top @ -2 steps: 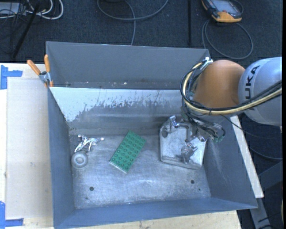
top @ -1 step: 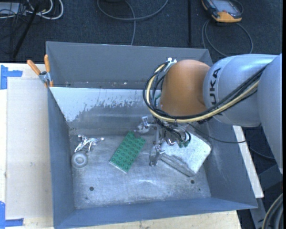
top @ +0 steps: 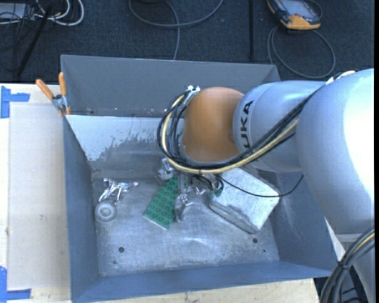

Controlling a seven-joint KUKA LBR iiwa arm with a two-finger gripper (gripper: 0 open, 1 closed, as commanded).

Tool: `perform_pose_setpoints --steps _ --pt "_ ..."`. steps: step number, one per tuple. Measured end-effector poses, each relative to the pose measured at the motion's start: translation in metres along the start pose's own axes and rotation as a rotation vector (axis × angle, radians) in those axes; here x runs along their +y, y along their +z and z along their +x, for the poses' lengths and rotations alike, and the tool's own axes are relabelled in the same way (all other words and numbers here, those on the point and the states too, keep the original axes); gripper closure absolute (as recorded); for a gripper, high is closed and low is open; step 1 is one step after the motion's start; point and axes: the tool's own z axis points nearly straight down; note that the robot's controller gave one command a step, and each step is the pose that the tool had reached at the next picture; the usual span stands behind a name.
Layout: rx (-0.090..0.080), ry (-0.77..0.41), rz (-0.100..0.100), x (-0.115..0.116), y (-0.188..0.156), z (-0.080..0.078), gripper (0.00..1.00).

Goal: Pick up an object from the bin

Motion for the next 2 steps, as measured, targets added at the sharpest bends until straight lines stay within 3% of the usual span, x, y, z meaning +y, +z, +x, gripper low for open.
perform_pose_setpoints --steps 1,2 --pt "-0.001 0.000 0.000 0.000 -0.001 0.001 1.00" --pt "0.001 -0.265 -0.001 -0.038 -0.198 0.004 1.00"
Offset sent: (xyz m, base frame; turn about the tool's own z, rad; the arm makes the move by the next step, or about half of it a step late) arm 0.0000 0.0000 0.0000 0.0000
